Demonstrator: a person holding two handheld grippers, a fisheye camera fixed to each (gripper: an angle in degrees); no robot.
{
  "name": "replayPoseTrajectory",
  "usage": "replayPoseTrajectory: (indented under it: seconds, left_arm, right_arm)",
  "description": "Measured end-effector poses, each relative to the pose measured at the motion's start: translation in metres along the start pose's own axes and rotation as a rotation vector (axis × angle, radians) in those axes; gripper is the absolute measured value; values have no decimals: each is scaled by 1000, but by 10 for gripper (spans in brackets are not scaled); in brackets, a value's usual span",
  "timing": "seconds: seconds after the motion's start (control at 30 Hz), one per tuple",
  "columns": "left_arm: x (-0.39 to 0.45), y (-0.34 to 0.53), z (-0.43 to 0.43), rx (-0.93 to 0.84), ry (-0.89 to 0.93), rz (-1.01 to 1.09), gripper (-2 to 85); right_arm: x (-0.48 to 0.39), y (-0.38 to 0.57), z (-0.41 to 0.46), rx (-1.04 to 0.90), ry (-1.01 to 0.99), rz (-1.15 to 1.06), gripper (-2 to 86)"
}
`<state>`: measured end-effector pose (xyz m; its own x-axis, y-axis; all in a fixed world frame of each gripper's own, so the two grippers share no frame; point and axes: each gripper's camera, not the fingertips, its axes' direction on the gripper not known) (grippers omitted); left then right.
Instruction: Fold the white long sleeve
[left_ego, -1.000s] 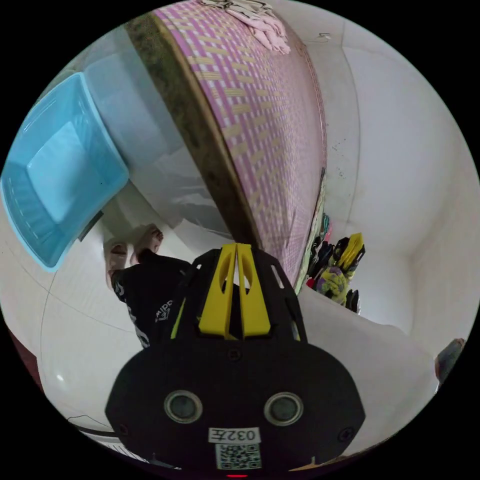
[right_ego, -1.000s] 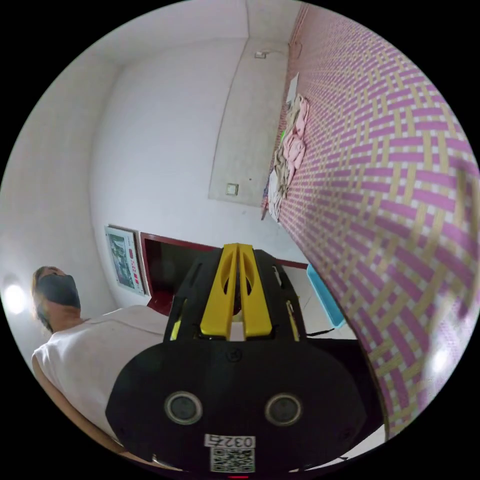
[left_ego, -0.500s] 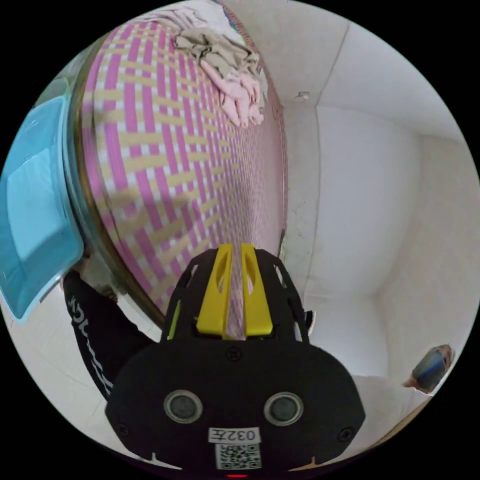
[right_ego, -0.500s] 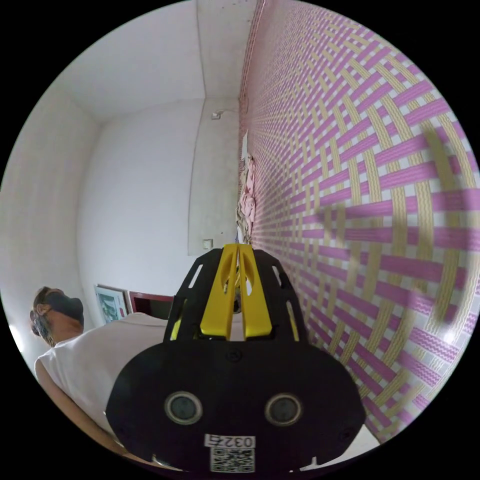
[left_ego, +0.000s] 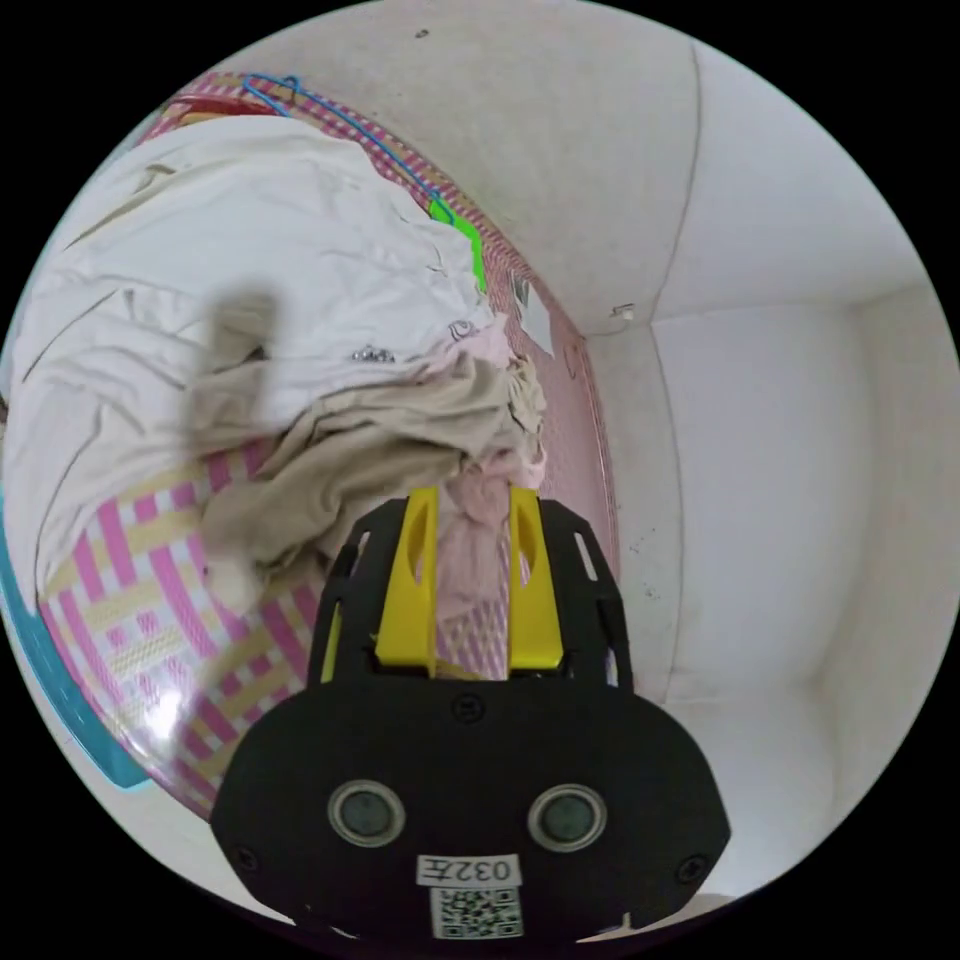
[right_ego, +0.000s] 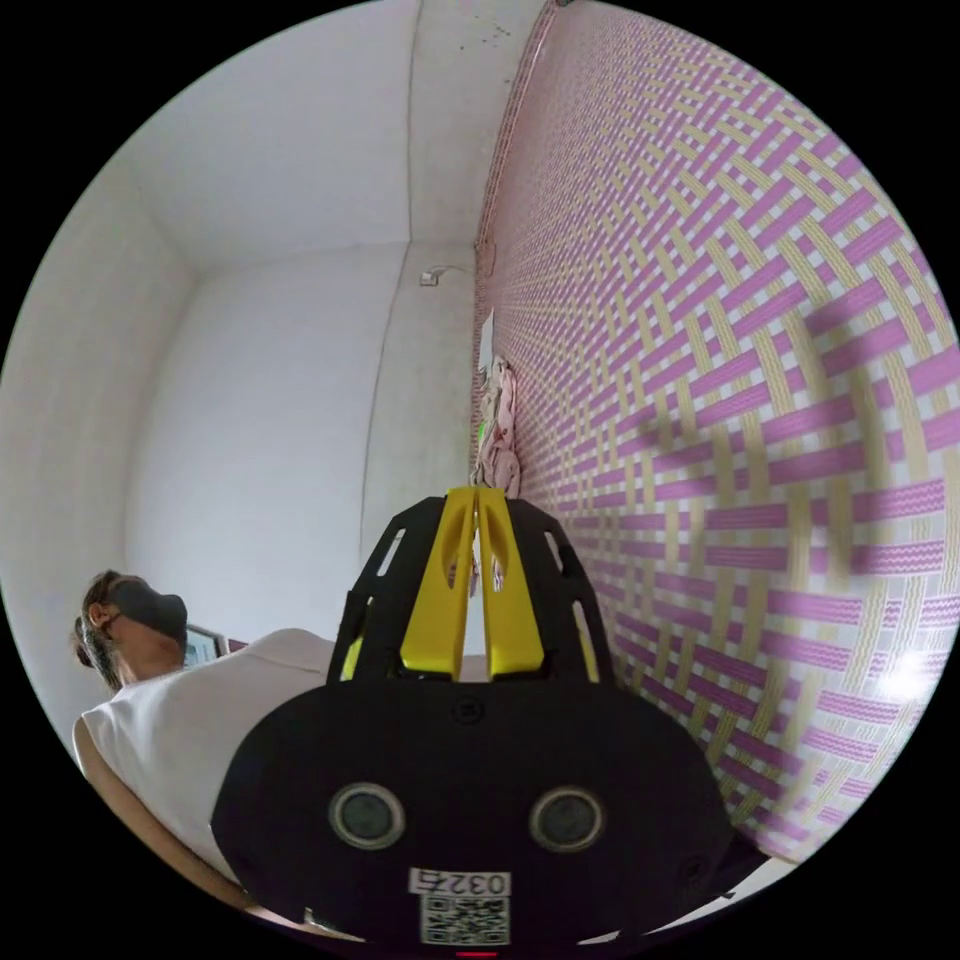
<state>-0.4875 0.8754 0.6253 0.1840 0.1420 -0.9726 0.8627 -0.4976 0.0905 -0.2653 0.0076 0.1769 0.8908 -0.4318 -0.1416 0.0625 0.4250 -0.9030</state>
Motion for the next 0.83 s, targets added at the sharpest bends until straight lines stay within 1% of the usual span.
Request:
replayPoseTrajectory:
  seconds: [0.1,0.17,0.23,0.3,0.37,0.4,0.47,0.5,0.57,0.6,0.63,0.67,0.73,0.8,0.83]
  left_arm:
    - [-5,-37,28,21,-12,-77,56]
    - [-8,-50,43,45,-25,-150,16]
    - [-4,-49,49,76,5,-151,0]
    - [11,-39,54,104,72,-75,-6]
    - [59,-8,68,70,152,166,-8]
    - [74,5,74,46,170,236,-8]
    - [133,72,102,-109,277,482,-9]
    - [146,91,110,-155,302,529,-10]
    - [185,177,152,-409,374,648,-11]
    - [190,200,165,-484,385,663,-11]
    - [195,243,191,-647,386,692,-12]
    - [191,280,217,-807,338,685,-8]
    - [174,319,242,-960,284,618,-5]
    - [158,339,247,-1016,287,545,-5]
    - [150,345,246,-1029,245,531,-5]
  right_arm:
    - [-15,3,15,31,25,-3,-10]
    - [-20,8,22,39,55,13,-10]
    - [-21,12,25,45,73,27,-10]
    - [-22,15,25,58,78,41,-10]
    - [-23,15,27,59,76,44,-10]
    - [-23,14,27,55,75,41,-10]
    - [-26,10,30,35,71,23,-10]
    - [-26,8,31,28,68,17,-10]
    - [-29,3,31,1,56,-9,-10]
    - [-29,2,30,-4,53,-15,-10]
    - [-30,0,28,-11,51,-27,-10]
    - [-31,-2,23,-15,57,-40,-10]
    - [-32,-1,13,-16,84,-52,-10]
    - [-33,2,1,-11,109,-63,-10]
    - [-31,5,-8,-5,129,-68,-10]
